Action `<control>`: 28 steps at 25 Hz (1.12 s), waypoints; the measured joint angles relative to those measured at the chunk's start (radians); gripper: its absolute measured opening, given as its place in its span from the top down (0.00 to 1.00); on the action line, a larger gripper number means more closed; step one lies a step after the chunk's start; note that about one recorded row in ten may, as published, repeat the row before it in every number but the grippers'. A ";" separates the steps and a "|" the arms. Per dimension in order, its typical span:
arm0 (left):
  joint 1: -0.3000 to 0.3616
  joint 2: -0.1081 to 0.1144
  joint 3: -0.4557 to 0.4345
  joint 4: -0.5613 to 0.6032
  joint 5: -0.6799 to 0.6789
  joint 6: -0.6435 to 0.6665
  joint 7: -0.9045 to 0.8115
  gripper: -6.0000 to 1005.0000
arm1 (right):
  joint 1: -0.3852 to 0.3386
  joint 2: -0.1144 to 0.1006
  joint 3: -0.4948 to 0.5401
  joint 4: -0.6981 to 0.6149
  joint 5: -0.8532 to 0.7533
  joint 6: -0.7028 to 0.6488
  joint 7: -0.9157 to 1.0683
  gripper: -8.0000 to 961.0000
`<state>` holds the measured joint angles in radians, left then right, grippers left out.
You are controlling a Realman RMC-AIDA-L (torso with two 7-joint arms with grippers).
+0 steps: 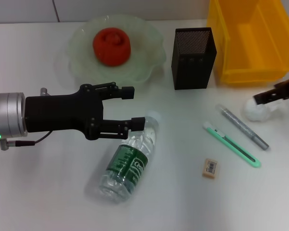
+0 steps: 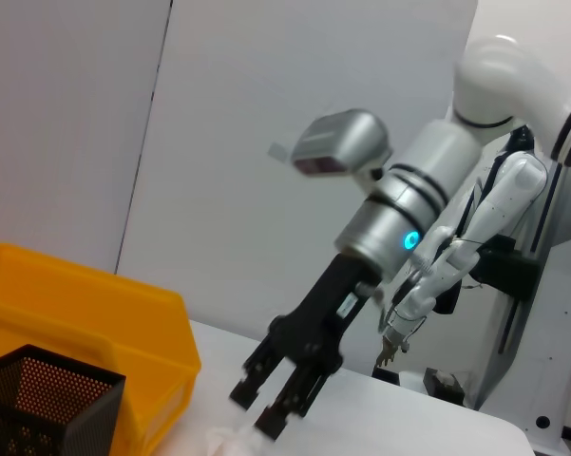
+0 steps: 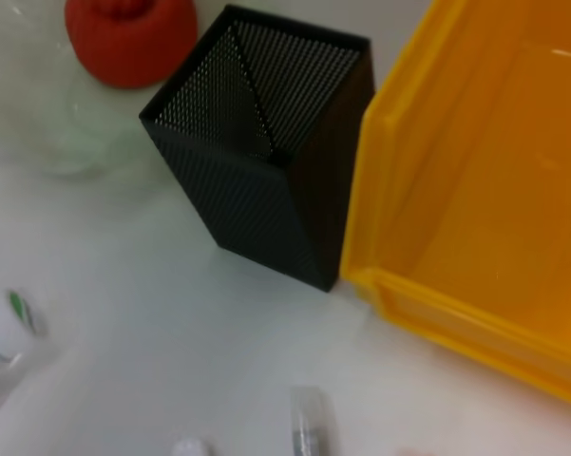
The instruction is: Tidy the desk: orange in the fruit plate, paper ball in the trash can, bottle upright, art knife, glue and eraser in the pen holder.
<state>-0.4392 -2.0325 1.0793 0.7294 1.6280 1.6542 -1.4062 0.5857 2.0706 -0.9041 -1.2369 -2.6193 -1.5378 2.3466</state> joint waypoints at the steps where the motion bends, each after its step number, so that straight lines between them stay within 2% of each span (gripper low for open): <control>1: -0.006 -0.002 0.000 -0.001 0.005 -0.004 -0.005 0.14 | 0.010 -0.001 -0.012 0.032 -0.001 0.020 0.000 0.24; 2: -0.007 -0.003 -0.001 -0.001 0.006 -0.006 -0.006 0.14 | 0.028 -0.004 -0.036 0.087 -0.004 0.063 -0.001 0.24; 7: -0.003 -0.009 -0.001 -0.003 0.006 -0.020 -0.006 0.14 | 0.070 -0.003 -0.070 0.196 -0.041 0.125 -0.002 0.24; 17: 0.003 -0.011 -0.001 -0.016 0.007 -0.030 -0.005 0.14 | 0.091 0.004 -0.073 0.233 -0.097 0.144 0.001 0.24; 20: 0.005 -0.011 -0.001 -0.016 0.007 -0.034 -0.001 0.14 | 0.089 0.005 -0.073 0.229 -0.097 0.142 0.001 0.36; 22: 0.005 -0.011 -0.001 -0.016 0.007 -0.038 -0.001 0.14 | 0.083 0.006 -0.069 0.197 -0.093 0.109 0.002 0.44; 24: 0.005 -0.011 -0.001 -0.016 0.007 -0.039 -0.001 0.14 | 0.079 0.006 -0.067 0.174 -0.088 0.083 0.002 0.46; 26: 0.005 -0.011 -0.001 -0.016 0.007 -0.041 -0.001 0.14 | 0.067 0.006 -0.062 0.084 -0.066 0.014 0.004 0.47; 27: 0.005 -0.011 -0.001 -0.016 0.007 -0.041 -0.001 0.14 | 0.052 0.006 -0.054 -0.040 -0.031 -0.058 0.012 0.48; 28: 0.005 -0.010 -0.001 -0.016 0.007 -0.041 -0.001 0.14 | 0.052 0.006 -0.054 -0.040 -0.031 -0.058 0.012 0.48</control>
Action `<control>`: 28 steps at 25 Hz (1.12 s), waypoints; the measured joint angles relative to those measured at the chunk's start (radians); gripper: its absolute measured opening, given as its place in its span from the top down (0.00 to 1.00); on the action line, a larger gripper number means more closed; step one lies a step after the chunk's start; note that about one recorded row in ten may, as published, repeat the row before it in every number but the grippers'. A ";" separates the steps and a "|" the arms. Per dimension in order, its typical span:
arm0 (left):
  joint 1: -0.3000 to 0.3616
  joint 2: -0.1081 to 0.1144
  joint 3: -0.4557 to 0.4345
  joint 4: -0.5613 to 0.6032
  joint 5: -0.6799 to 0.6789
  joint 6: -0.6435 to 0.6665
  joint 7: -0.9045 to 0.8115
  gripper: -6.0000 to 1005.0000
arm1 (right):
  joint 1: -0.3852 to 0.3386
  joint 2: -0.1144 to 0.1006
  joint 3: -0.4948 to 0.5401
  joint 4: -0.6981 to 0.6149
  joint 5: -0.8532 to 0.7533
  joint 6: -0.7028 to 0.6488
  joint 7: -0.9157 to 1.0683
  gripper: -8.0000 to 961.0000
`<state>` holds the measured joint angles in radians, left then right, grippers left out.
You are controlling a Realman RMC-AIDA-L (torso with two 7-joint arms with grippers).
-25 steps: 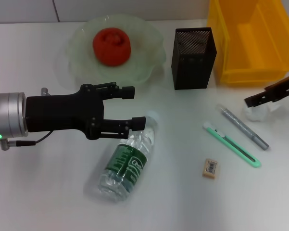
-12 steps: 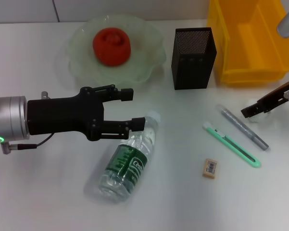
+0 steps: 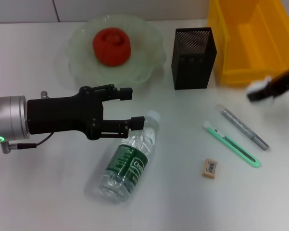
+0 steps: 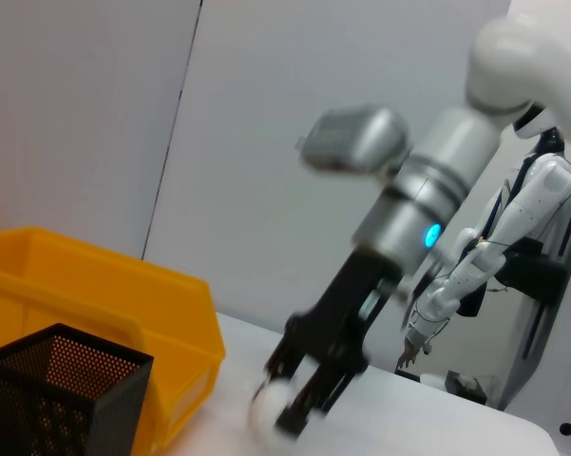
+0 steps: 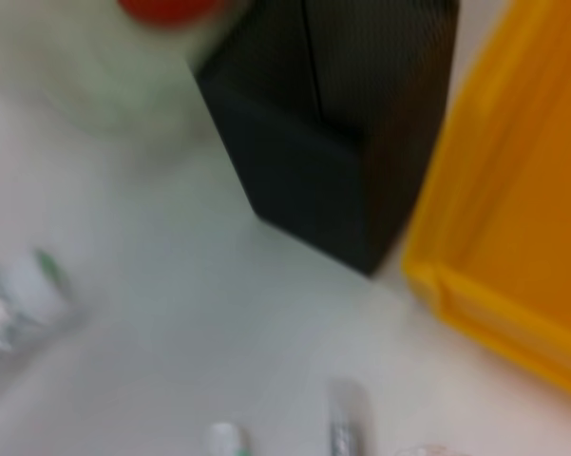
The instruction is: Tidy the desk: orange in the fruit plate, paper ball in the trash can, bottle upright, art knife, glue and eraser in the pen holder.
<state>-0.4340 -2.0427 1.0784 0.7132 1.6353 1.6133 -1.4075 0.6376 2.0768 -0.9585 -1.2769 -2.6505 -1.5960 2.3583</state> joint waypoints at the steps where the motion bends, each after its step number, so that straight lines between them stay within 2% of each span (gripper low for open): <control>1: 0.000 0.000 0.000 0.000 0.000 0.000 0.000 0.14 | -0.005 0.000 0.007 -0.056 0.011 -0.022 0.010 0.47; 3: 0.000 0.000 0.000 0.000 0.000 0.000 0.000 0.14 | -0.011 -0.003 0.027 -0.165 0.022 -0.037 0.033 0.47; 4: 0.000 0.000 0.000 0.000 0.000 0.000 0.001 0.14 | -0.013 -0.005 0.043 -0.226 0.022 0.004 0.043 0.46; 5: 0.000 0.000 0.000 0.000 0.000 0.000 0.001 0.14 | -0.013 -0.005 0.043 -0.226 0.022 0.004 0.043 0.46; 7: 0.000 -0.001 0.001 -0.001 0.000 -0.004 0.003 0.14 | -0.014 -0.004 0.050 -0.228 0.026 0.101 0.043 0.46; 8: 0.000 -0.001 0.001 -0.001 0.000 -0.004 0.003 0.14 | -0.014 -0.003 0.050 -0.207 0.029 0.157 0.043 0.45; 9: 0.000 -0.001 0.001 -0.001 0.000 -0.004 0.003 0.14 | -0.008 -0.001 0.045 -0.134 0.032 0.279 0.041 0.45; 10: 0.000 -0.002 0.001 -0.003 0.000 -0.006 0.004 0.14 | -0.008 -0.001 0.045 -0.134 0.032 0.279 0.041 0.45; 12: -0.007 -0.002 0.003 -0.020 0.000 -0.012 0.005 0.14 | 0.017 -0.004 0.041 -0.030 0.033 0.384 0.039 0.44; 16: -0.009 -0.003 0.002 -0.024 0.000 -0.013 0.005 0.14 | 0.072 -0.019 0.046 0.139 0.035 0.497 0.024 0.43; 19: -0.009 -0.004 -0.002 -0.024 0.000 -0.013 0.002 0.14 | 0.076 -0.019 0.046 0.169 0.052 0.534 0.006 0.42; 24: -0.009 -0.004 -0.003 -0.025 0.000 -0.015 0.001 0.14 | 0.057 -0.019 0.047 0.153 0.118 0.513 -0.019 0.23; 28: -0.009 0.001 -0.003 -0.025 0.000 -0.015 -0.003 0.14 | -0.002 -0.023 0.048 0.086 0.239 0.450 -0.053 0.19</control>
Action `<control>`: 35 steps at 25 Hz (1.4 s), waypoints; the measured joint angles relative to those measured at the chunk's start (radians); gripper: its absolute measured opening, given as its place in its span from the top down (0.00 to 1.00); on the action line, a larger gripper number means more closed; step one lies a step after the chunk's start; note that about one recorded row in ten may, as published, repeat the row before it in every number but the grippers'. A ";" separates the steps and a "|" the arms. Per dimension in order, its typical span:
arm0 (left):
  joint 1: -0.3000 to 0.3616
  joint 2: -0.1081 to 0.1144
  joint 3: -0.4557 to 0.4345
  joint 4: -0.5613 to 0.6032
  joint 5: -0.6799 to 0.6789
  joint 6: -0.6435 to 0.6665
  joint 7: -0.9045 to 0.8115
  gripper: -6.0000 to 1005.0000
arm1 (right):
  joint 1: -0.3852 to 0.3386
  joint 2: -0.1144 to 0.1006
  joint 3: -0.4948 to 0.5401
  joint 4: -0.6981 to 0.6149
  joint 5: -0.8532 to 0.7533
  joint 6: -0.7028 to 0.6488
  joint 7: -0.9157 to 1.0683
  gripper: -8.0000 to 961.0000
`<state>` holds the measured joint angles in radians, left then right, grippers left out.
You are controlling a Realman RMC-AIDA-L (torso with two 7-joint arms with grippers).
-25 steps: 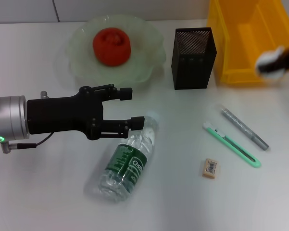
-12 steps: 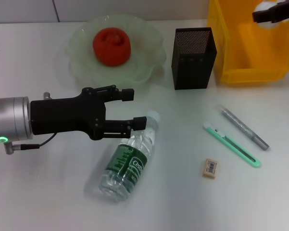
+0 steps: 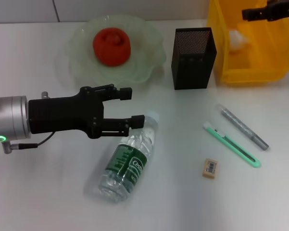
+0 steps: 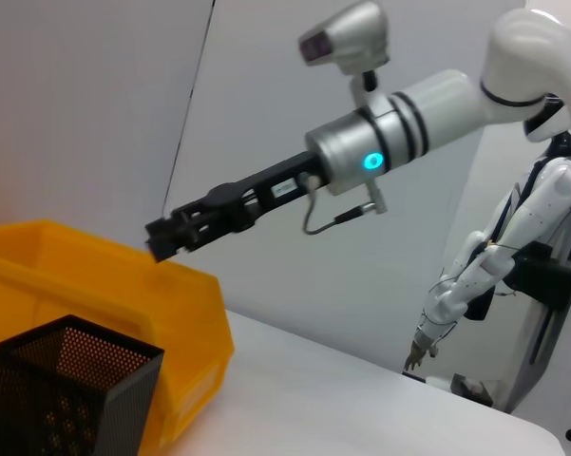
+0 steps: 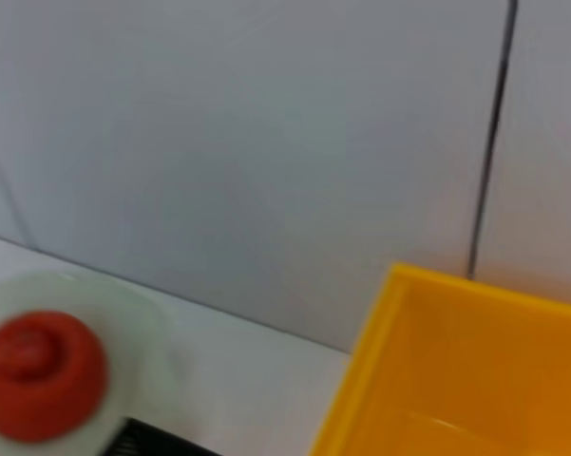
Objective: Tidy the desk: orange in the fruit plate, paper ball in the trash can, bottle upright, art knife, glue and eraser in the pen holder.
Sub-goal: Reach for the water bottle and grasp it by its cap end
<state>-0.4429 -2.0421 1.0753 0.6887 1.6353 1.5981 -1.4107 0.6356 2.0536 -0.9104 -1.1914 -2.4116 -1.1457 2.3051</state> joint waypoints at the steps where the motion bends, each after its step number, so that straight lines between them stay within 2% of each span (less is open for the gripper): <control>1: 0.000 0.002 0.000 0.000 0.000 0.000 -0.005 0.14 | -0.023 0.000 0.001 -0.034 0.038 -0.020 -0.010 0.19; 5: -0.002 0.015 -0.002 0.006 0.008 -0.014 -0.052 0.14 | -0.149 -0.001 0.012 -0.180 0.241 -0.152 -0.074 0.18; 6: -0.003 0.021 -0.004 0.009 0.010 -0.021 -0.068 0.14 | -0.220 -0.001 0.032 -0.212 0.380 -0.246 -0.150 0.18; 7: -0.005 0.028 -0.007 0.014 0.013 -0.032 -0.094 0.14 | -0.220 -0.001 0.032 -0.212 0.380 -0.246 -0.150 0.18; 8: -0.005 0.030 -0.007 0.017 0.014 -0.035 -0.105 0.14 | -0.255 0.000 0.044 -0.211 0.453 -0.300 -0.198 0.18; 10: -0.005 0.030 -0.007 0.017 0.014 -0.035 -0.105 0.14 | -0.316 0.004 0.065 -0.173 0.575 -0.412 -0.309 0.18; 11: -0.006 0.039 -0.009 0.051 0.019 -0.058 -0.180 0.14 | -0.341 0.007 0.074 -0.135 0.618 -0.467 -0.377 0.18; 13: -0.006 0.039 -0.009 0.051 0.019 -0.058 -0.180 0.14 | -0.373 0.014 0.100 -0.005 0.652 -0.544 -0.519 0.18; 14: -0.006 0.043 -0.009 0.091 0.032 -0.079 -0.261 0.14 | -0.382 0.015 0.113 0.072 0.656 -0.577 -0.593 0.18; 16: -0.006 0.043 -0.009 0.091 0.032 -0.079 -0.261 0.14 | -0.384 0.005 0.142 0.243 0.655 -0.628 -0.739 0.18; 17: -0.011 0.038 -0.010 0.192 0.099 -0.126 -0.421 0.14 | -0.380 -0.007 0.155 0.342 0.654 -0.654 -0.815 0.18; 19: -0.050 0.027 -0.009 0.276 0.230 -0.154 -0.616 0.14 | -0.368 -0.035 0.171 0.504 0.654 -0.680 -0.925 0.18; 20: -0.050 0.027 -0.009 0.276 0.230 -0.154 -0.616 0.14 | -0.364 -0.044 0.174 0.558 0.654 -0.680 -0.965 0.18; 22: -0.116 0.016 -0.001 0.337 0.364 -0.145 -0.815 0.14 | -0.360 -0.055 0.178 0.643 0.654 -0.673 -1.035 0.18; 27: -0.230 -0.023 0.046 0.412 0.602 -0.124 -1.076 0.14 | -0.365 -0.048 0.176 0.672 0.627 -0.626 -1.080 0.18; 29: -0.247 -0.026 0.071 0.421 0.639 -0.121 -1.114 0.14 | -0.366 -0.045 0.177 0.671 0.613 -0.618 -1.082 0.18; 30: -0.286 -0.029 0.161 0.432 0.680 -0.119 -1.194 0.14 | -0.366 -0.045 0.178 0.671 0.607 -0.609 -1.085 0.18; 32: -0.309 -0.030 0.218 0.436 0.689 -0.125 -1.235 0.14 | -0.367 -0.045 0.177 0.672 0.600 -0.593 -1.093 0.18; 33: -0.309 -0.030 0.218 0.436 0.689 -0.125 -1.235 0.14 | -0.367 -0.045 0.176 0.673 0.598 -0.585 -1.097 0.18; 35: -0.342 -0.035 0.286 0.436 0.714 -0.147 -1.291 0.14 | -0.364 -0.044 0.173 0.678 0.597 -0.577 -1.106 0.18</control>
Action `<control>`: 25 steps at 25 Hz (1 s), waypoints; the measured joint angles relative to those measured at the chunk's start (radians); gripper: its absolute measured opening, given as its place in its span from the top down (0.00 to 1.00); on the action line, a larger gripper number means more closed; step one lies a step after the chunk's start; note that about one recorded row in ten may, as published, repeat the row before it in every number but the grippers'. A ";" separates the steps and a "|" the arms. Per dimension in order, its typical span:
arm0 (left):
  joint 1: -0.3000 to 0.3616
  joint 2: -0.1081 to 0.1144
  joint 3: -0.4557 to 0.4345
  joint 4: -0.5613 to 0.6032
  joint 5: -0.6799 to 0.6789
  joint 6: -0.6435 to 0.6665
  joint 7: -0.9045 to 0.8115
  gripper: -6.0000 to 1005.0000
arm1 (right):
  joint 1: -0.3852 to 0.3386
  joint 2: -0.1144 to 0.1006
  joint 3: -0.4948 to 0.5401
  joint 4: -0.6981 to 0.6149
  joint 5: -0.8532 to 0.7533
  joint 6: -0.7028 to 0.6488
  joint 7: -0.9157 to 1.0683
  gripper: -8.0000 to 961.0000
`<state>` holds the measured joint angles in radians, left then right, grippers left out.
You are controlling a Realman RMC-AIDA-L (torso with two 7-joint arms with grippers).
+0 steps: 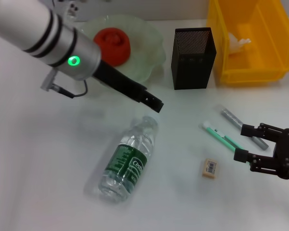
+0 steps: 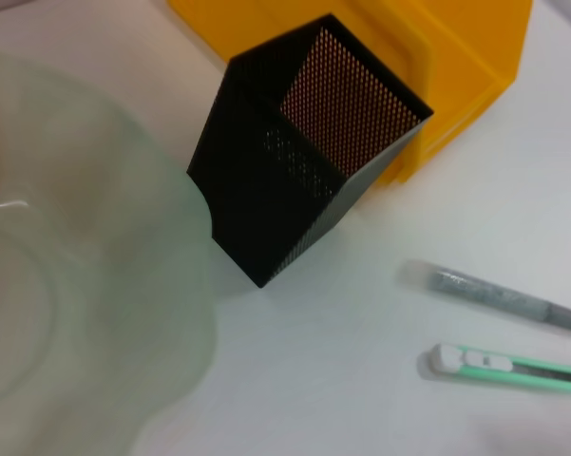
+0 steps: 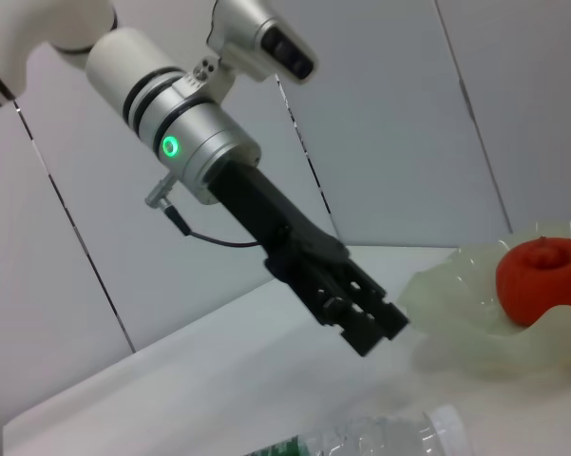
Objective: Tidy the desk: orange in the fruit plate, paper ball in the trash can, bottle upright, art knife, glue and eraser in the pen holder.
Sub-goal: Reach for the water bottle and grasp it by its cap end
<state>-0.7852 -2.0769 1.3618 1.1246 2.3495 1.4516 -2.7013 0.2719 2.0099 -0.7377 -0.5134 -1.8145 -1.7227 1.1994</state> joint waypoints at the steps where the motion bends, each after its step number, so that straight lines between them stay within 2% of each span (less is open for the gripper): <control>1: -0.003 -0.001 0.009 -0.004 0.003 -0.006 -0.007 0.14 | 0.002 0.000 -0.002 0.004 0.000 0.004 -0.011 0.18; 3: -0.007 -0.002 0.020 -0.009 0.004 -0.016 -0.016 0.14 | 0.002 0.001 -0.002 0.005 0.000 0.006 -0.017 0.18; 6: -0.009 -0.003 0.085 -0.051 0.000 -0.097 -0.057 0.14 | 0.002 0.012 0.001 0.007 0.000 0.012 -0.041 0.18; 8: -0.009 -0.003 0.085 -0.051 0.000 -0.097 -0.057 0.14 | 0.002 0.014 0.001 0.008 0.000 0.016 -0.044 0.18; 14: -0.012 -0.003 0.159 -0.131 -0.017 -0.207 -0.074 0.14 | 0.004 0.016 -0.002 0.009 0.000 0.037 -0.049 0.18; 25: -0.006 -0.003 0.260 -0.204 -0.067 -0.313 -0.075 0.21 | 0.005 0.023 -0.001 0.010 0.000 0.045 -0.050 0.18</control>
<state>-0.7913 -2.0799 1.6221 0.9210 2.2825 1.1386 -2.7763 0.2769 2.0325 -0.7387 -0.5031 -1.8148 -1.6779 1.1499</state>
